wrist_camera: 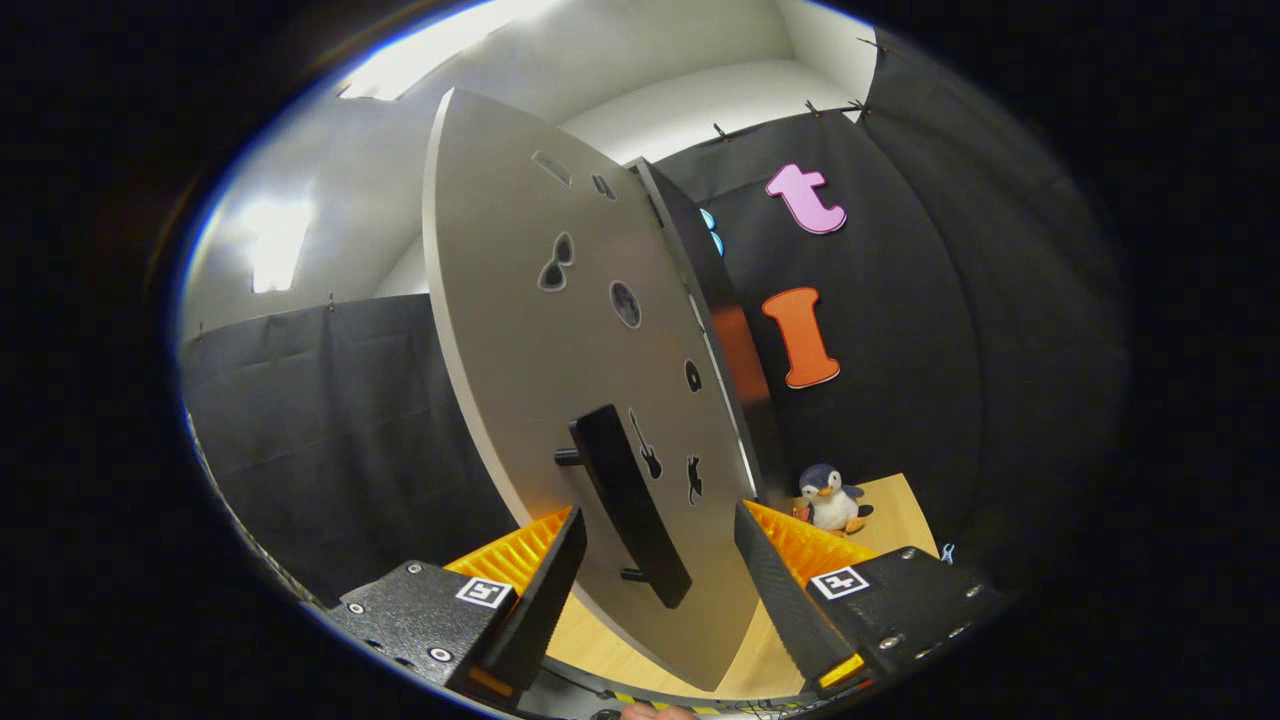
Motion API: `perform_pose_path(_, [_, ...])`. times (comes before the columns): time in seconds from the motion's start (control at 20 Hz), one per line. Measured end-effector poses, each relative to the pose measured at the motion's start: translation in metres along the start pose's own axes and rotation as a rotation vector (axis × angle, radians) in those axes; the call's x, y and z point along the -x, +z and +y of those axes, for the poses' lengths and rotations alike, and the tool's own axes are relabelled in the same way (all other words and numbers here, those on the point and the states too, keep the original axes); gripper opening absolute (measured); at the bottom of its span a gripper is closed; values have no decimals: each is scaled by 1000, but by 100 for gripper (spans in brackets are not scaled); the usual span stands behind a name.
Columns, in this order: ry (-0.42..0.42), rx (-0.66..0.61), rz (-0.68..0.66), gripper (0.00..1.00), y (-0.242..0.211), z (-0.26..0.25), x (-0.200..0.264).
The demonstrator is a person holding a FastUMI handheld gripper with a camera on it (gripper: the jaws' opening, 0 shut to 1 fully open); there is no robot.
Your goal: Open the shoe cabinet door, grab the shoes and put them into the shoe cabinet, then close the shoe cabinet door.
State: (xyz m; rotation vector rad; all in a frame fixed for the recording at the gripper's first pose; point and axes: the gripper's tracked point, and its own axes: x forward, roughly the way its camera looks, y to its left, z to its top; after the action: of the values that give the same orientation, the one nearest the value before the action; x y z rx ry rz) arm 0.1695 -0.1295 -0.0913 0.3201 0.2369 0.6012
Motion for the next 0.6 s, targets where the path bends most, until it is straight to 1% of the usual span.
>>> perform_pose_path(0.2, [5, -21, 13, 93, -9, 20, -13])
perform_pose_path(0.6, [-30, 12, 64, 93, -26, 74, -43])
